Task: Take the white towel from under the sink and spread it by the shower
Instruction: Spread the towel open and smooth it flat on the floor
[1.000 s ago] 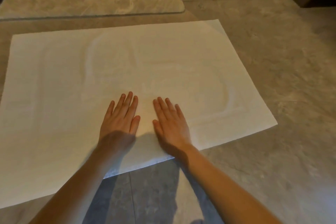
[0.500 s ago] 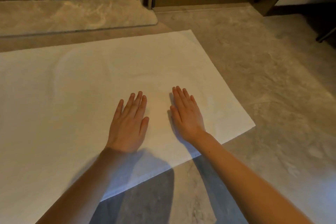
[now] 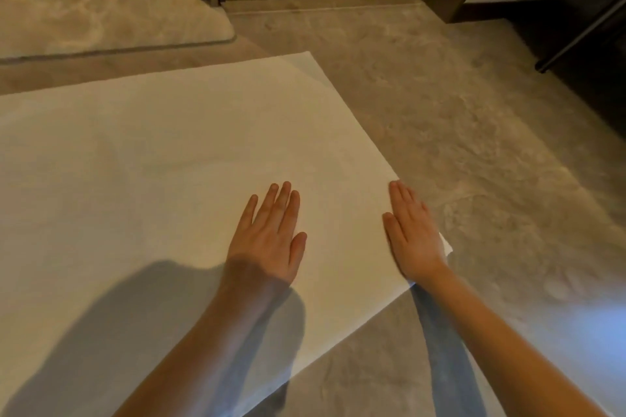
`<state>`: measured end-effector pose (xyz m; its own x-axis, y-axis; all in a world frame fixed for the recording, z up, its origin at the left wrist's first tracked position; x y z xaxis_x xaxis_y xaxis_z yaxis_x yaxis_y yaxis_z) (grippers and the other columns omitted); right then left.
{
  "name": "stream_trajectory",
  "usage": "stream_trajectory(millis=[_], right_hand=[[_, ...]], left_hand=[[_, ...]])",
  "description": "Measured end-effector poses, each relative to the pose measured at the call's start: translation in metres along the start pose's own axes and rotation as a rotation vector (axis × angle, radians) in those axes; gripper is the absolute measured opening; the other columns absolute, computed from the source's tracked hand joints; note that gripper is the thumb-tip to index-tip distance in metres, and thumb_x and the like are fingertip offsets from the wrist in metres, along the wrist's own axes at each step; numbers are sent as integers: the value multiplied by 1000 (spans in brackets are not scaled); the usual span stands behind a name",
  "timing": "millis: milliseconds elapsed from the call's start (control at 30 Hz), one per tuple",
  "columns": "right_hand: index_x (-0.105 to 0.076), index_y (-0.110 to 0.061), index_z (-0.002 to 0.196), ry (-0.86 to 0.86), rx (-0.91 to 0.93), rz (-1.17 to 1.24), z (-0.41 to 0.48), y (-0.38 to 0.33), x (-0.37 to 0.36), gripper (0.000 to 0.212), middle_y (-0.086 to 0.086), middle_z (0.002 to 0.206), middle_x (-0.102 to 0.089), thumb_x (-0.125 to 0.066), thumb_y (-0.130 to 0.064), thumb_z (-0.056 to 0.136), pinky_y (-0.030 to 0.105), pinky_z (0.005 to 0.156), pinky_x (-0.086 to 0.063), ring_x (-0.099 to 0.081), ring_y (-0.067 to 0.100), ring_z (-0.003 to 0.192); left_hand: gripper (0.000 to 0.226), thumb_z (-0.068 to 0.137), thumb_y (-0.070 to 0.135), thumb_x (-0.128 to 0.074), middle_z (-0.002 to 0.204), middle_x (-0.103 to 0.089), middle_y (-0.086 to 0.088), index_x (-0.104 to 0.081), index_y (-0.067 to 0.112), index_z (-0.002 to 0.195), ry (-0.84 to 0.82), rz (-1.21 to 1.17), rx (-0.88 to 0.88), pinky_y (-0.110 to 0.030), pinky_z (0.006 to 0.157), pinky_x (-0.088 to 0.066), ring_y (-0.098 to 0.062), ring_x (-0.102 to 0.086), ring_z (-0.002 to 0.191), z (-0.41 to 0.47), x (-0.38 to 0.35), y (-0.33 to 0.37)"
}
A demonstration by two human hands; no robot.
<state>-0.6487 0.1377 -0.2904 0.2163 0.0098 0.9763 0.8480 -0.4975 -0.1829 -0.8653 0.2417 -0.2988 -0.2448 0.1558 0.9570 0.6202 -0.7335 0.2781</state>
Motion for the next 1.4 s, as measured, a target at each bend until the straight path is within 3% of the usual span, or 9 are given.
stream_trajectory(millis=[67, 167, 300, 433, 533, 667, 933, 1233, 1400], right_hand=[[-11, -13, 155, 19, -32, -12, 2, 5, 8, 57, 3, 163, -10, -16, -37, 105, 34, 122, -2, -4, 18, 150], [-14, -12, 154, 114, 112, 56, 19, -47, 17, 59, -1, 161, -8, -14, -39, 102, 31, 122, 0, -3, 16, 150], [-17, -11, 154, 126, 307, 201, 54, -148, 13, 53, 2, 161, -14, -28, -28, 105, 31, 122, -1, -4, 12, 149], [-17, -13, 154, 55, 434, 265, 65, -220, -6, 52, 3, 162, -17, -27, -27, 106, 30, 121, 0, -6, 16, 150], [-19, -13, 155, -14, 536, 191, 69, -248, -30, 53, 3, 162, -19, -26, -31, 105, 33, 122, 0, -7, 18, 150], [-14, -20, 156, -42, 541, 72, 89, -214, -39, 56, -3, 163, -13, -26, -38, 105, 33, 122, 0, -3, 12, 150], [-13, -17, 156, 55, 172, 18, 122, -70, -6, 55, 1, 163, -12, -28, -34, 105, 31, 121, -3, -6, 15, 150], [-11, -16, 156, 77, 94, 11, 116, -63, -10, 59, 1, 164, -10, -22, -40, 104, 34, 120, -1, -4, 16, 150], [-17, -13, 155, 123, 317, 79, 120, -146, 0, 58, 3, 162, -15, -20, -38, 102, 31, 120, -2, -7, 19, 150]], left_hand=[[58, 99, 33, -28, 156, -28, -14, -33, 3, 148, 26, -44, 0, -49, 118, -21, -28, -25, 146, -3, 3, 3], [59, 98, 34, -25, 156, -30, -14, -34, 3, 147, 54, -62, 50, -50, 117, -23, -29, -28, 144, 5, 11, -1], [62, 97, 34, -14, 162, -11, -9, -13, 9, 154, 88, 41, 207, -43, 121, -3, -24, -9, 150, 39, 37, -51], [59, 98, 26, -30, 160, -20, -14, -21, 4, 151, 147, 73, 371, -46, 120, -7, -29, -16, 148, 32, 58, -117], [56, 98, 24, -35, 158, -25, -15, -27, 2, 150, 123, 75, 345, -48, 119, -10, -30, -19, 147, 34, 53, -135], [62, 96, 35, -25, 159, -23, -13, -25, 5, 151, 71, 61, 300, -46, 120, -9, -28, -18, 148, 37, 38, -137], [68, 93, 45, -12, 163, -9, -5, -14, 16, 155, 38, 95, 284, -40, 120, 0, -22, -5, 150, 43, 32, -143], [64, 100, 45, -16, 163, 0, -5, -5, 16, 155, 15, 59, 239, -39, 120, 5, -20, 3, 150, 46, 33, -141], [61, 100, 39, -18, 163, -4, -6, -6, 13, 155, 87, 75, 190, -40, 121, 3, -21, -1, 150, 72, 39, -122]])
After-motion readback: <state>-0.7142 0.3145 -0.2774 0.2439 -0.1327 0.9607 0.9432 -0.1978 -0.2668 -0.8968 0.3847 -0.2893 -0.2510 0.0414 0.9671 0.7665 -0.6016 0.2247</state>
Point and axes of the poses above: each hand's wrist, its own z-axis towards the middle knuckle, its own x-axis out of the back of the hand, y = z × x, the point moved 7 cm from there along z, towards the middle knuckle
